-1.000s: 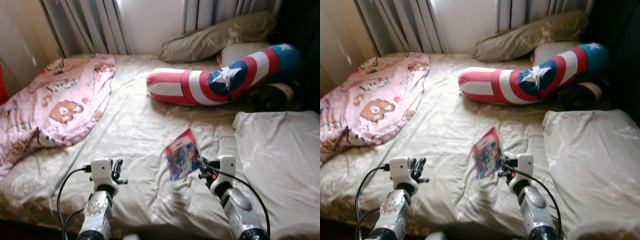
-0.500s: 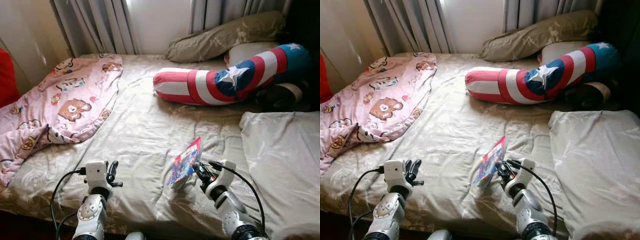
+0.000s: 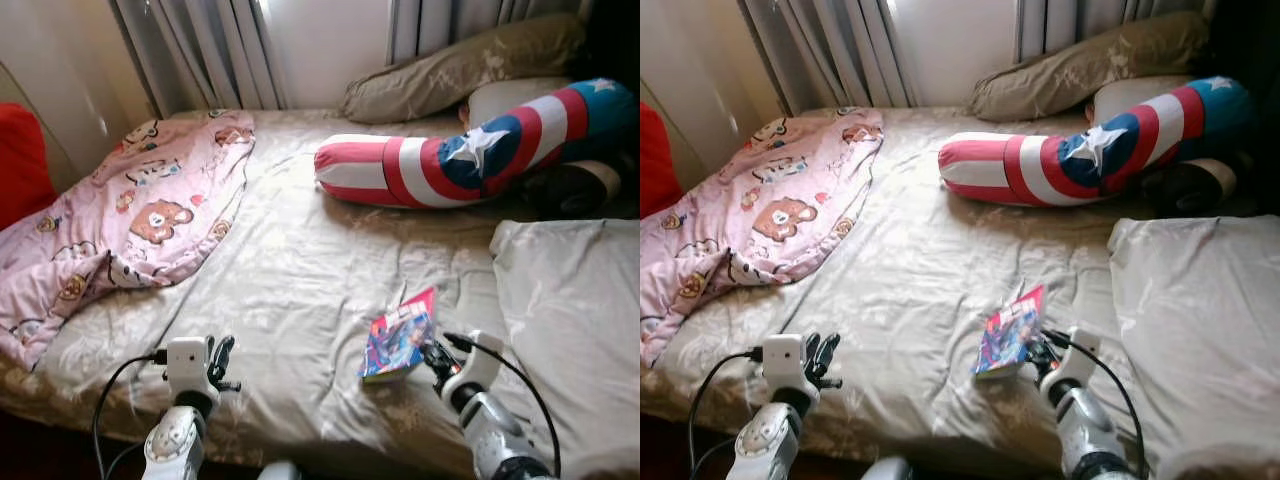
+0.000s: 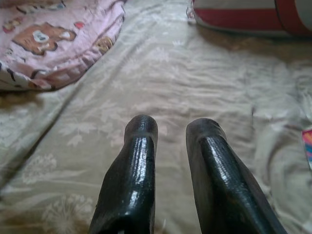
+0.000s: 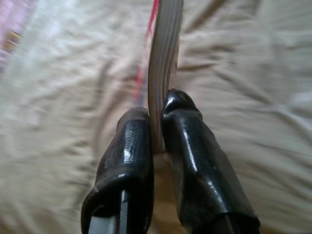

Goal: Clean up the room

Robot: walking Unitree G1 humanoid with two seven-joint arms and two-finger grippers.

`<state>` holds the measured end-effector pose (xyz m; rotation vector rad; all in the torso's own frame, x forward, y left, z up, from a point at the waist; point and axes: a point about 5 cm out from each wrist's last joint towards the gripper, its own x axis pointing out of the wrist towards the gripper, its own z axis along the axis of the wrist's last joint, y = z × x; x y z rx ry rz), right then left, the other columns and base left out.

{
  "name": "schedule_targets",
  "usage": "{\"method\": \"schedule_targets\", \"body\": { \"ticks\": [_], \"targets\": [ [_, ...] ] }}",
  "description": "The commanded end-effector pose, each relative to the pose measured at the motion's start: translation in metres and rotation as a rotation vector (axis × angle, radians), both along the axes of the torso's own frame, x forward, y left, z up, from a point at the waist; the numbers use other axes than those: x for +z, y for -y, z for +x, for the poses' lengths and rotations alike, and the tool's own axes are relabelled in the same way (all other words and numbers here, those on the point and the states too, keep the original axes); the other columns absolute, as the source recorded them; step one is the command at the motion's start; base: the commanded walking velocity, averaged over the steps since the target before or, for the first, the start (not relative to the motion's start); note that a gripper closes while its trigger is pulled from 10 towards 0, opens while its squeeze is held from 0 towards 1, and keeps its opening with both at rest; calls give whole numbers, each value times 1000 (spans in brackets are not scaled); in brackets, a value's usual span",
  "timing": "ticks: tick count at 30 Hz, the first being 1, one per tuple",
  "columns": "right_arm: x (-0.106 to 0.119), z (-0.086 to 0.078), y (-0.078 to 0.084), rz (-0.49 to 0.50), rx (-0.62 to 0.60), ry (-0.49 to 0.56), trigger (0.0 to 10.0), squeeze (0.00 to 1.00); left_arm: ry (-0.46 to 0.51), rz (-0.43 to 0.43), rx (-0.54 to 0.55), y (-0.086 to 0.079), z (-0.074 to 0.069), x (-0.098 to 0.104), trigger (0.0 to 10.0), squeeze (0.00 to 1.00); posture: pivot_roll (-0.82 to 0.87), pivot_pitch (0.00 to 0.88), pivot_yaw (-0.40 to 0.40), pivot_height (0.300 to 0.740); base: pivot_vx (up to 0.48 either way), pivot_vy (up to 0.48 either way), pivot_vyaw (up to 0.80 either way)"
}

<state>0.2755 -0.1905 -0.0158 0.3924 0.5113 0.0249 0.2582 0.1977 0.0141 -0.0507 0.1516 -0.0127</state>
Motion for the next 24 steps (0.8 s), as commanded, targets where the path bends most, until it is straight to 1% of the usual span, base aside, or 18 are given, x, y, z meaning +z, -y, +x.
{"method": "schedule_targets", "body": {
  "ticks": [1,2,3,5,6,7,8,9,14,16,18,20,24],
  "targets": [
    [-10,-8,-4,-32,26,-70,10000,0,-10,11,-6,-3,-2,0,10000,0,81,69,134,651,0,0,0],
    [-11,-9,-3,-36,21,-76,10000,0,-15,10,-9,-2,-3,-1,10000,0,81,72,135,651,0,0,0],
    [-12,-10,0,-66,30,-92,10000,0,-20,9,-14,-1,-5,-1,10000,0,82,80,137,651,0,0,0],
    [-14,-13,5,-163,71,-131,10000,0,-28,4,-24,2,-9,-2,10000,0,86,98,139,651,0,0,0],
    [-14,-13,5,-163,71,-131,10000,0,-28,4,-24,2,-9,-2,10000,0,86,98,139,651,0,0,0],
    [-14,-13,8,-216,92,-144,10000,0,-29,2,-24,3,-11,-1,10000,0,89,109,137,651,0,0,0],
    [-14,-13,8,-216,92,-144,10000,0,-29,2,-24,3,-11,-1,10000,0,89,109,137,651,0,0,0],
    [-14,-13,9,-254,112,-146,10000,0,-29,0,-26,4,-12,-1,10000,0,92,117,136,651,0,0,0],
    [-12,-11,13,-281,140,-162,10000,0,-31,-6,-29,5,-15,1,10000,0,103,133,133,651,0,0,0],
    [-12,-11,16,-282,150,-187,10000,0,-35,-7,-28,5,-18,1,10000,0,108,140,130,651,0,0,0],
    [-11,-10,19,-297,149,-188,10000,0,-36,-7,-27,5,-19,2,10000,0,109,143,129,651,0,0,0],
    [-8,-8,27,-324,121,-189,10000,0,-45,-7,-24,3,-22,1,10000,0,108,149,128,651,0,0,0],
    [-7,-9,37,-364,82,-212,10000,0,-59,-7,-21,3,-26,0,10000,0,105,159,127,651,0,0,0]
  ]
}}
